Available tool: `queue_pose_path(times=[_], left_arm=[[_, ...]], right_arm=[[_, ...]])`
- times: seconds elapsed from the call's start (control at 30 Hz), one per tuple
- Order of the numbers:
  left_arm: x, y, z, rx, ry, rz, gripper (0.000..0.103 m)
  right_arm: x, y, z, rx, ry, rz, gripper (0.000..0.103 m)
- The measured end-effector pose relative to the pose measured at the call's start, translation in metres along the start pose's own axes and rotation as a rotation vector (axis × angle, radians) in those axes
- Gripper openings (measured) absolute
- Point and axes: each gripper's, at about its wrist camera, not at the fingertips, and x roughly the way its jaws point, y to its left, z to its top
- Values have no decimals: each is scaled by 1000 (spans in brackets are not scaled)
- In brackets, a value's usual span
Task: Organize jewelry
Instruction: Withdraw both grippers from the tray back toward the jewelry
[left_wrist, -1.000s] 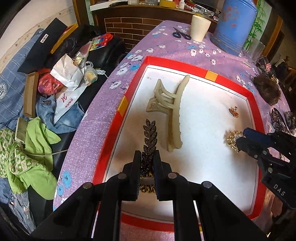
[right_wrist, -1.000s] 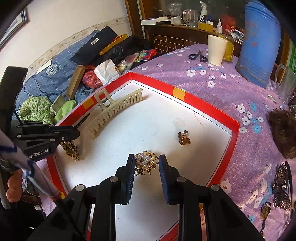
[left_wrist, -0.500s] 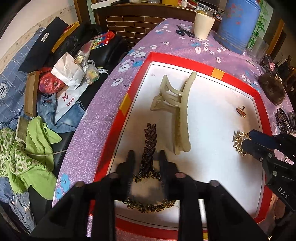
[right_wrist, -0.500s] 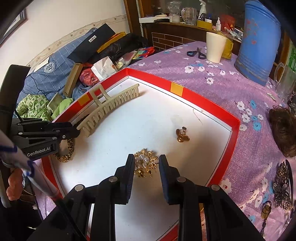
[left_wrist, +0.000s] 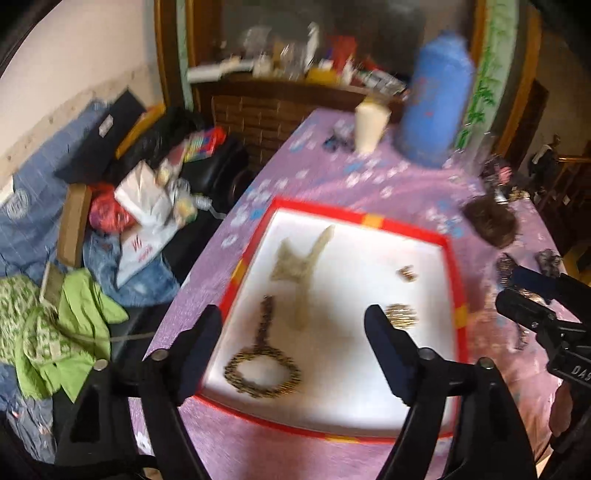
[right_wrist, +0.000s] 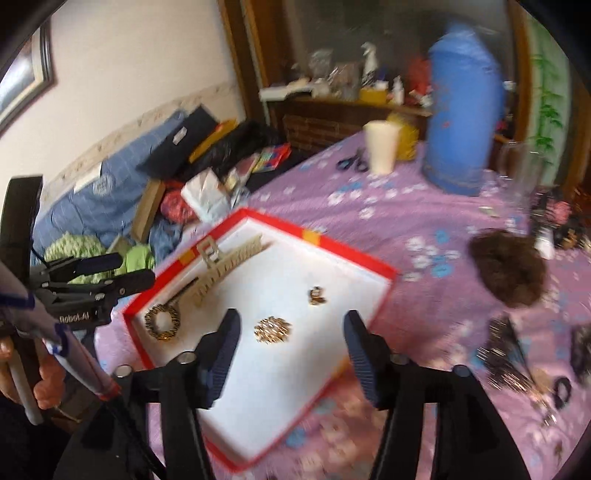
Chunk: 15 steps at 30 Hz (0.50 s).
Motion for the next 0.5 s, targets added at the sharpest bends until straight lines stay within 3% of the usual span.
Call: queue_pose_path(times=[0.07,0.27,0.5], left_arm=[[-22,-26,-3,39,-42,3,81],[-68,-107,-18,109,-97,-98,84],[-75,-193,-34,228,-88,-161,84]], right_arm=[[-28,-11,-9,34,-35,-19,70],[-107,-55,-58,151,-96,-99,73],[-181,-111,-109,268,-149,-224,73]])
